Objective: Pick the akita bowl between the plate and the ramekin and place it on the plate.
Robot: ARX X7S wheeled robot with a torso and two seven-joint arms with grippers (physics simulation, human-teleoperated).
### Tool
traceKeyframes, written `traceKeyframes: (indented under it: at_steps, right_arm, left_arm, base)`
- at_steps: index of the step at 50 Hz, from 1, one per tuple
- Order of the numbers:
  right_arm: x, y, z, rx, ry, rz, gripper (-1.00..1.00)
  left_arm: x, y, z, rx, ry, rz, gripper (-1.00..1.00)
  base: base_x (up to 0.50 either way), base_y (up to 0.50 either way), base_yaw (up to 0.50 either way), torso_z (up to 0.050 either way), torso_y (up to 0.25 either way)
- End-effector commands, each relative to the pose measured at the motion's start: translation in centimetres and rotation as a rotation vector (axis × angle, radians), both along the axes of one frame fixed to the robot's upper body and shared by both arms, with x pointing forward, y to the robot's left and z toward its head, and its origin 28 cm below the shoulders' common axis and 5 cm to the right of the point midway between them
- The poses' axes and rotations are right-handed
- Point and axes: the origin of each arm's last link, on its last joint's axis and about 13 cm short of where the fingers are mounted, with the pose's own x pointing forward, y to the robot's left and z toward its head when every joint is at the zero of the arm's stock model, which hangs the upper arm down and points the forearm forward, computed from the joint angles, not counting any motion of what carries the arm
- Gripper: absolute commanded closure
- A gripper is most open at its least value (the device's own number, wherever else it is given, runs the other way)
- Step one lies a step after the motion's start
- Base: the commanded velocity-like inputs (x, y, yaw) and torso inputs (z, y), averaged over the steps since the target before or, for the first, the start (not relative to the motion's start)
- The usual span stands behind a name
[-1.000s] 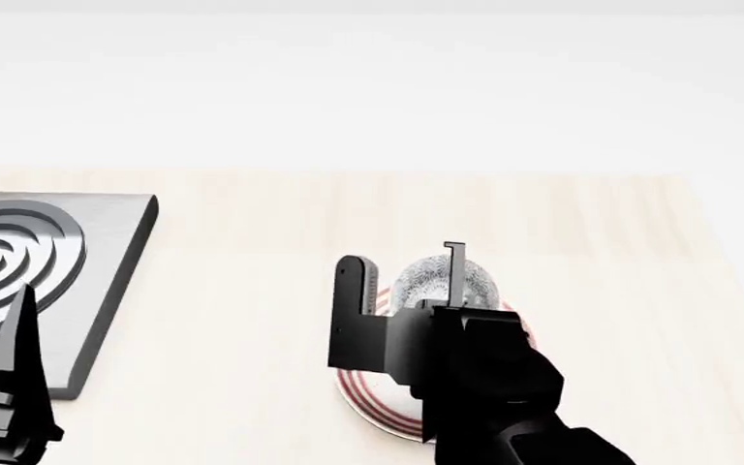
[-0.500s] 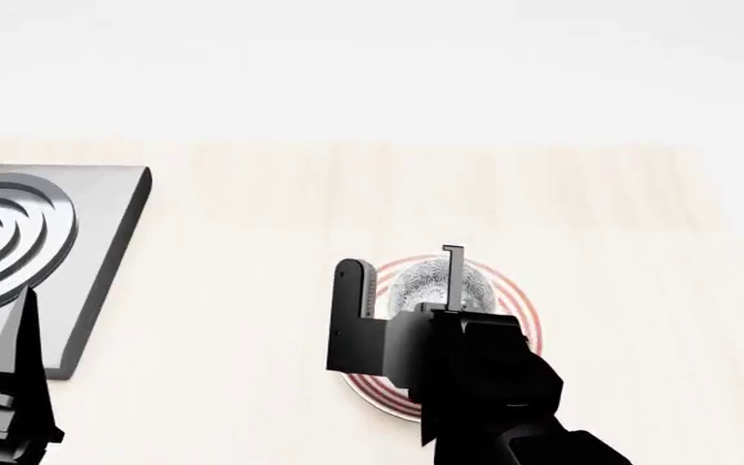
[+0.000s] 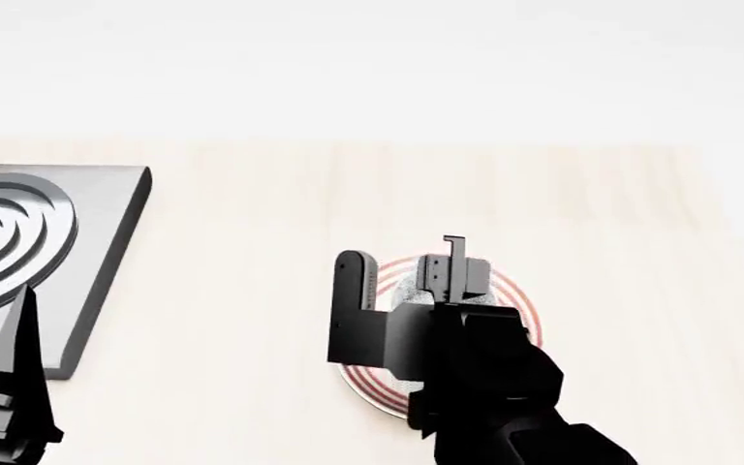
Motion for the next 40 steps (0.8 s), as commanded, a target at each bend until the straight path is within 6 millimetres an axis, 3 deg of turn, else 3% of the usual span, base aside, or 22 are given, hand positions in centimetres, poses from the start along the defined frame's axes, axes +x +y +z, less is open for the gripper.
traceKeyframes:
  at_steps: [1, 9, 18, 28, 30, 33, 40]
  right_arm:
    - [0.2, 0.0, 0.6, -0.004, -0.016, 0.002, -1.00]
    - [0.4, -0.1, 1.9, 0.012, -0.033, 0.024, -1.00]
    - [-2.6, -0.9, 3.4, 0.019, -0.075, 0.055, -1.00]
    - [-7.5, -1.2, 5.6, 0.130, -0.148, 0.166, -1.00]
    - [-9.6, -1.4, 7.1, 0.207, -0.244, 0.217, -1.00]
    - [-11.3, -1.8, 7.7, 0.270, -0.306, 0.235, -1.00]
    - [-16.6, -3.5, 7.9, 0.430, -0.547, 0.269, -1.00]
  left_arm:
    - [-0.1, 0.0, 0.1, 0.000, -0.002, -0.001, -1.00]
    - [-0.2, -0.2, 0.4, 0.001, -0.009, -0.005, -1.00]
    - [-0.5, -0.4, 0.5, 0.003, -0.015, -0.011, -1.00]
    - [-0.6, -0.7, 0.8, 0.005, -0.021, -0.019, -1.00]
    - [-0.6, -0.7, 0.9, 0.005, -0.027, -0.022, -1.00]
    - [-0.6, -0.6, 1.1, 0.001, -0.034, -0.016, -1.00]
    - [-0.5, -0.3, 1.5, -0.012, -0.071, 0.013, -1.00]
  base:
    - [0.00, 0.00, 0.00, 0.000, 0.000]
    - [0.00, 0.00, 0.00, 0.000, 0.000]
    - [0.00, 0.00, 0.00, 0.000, 0.000]
    - [0.00, 0.00, 0.00, 0.000, 0.000]
    - [0.00, 0.00, 0.00, 0.000, 0.000]
    - [0.00, 0.00, 0.00, 0.000, 0.000]
    - [0.00, 0.00, 0.00, 0.000, 0.000]
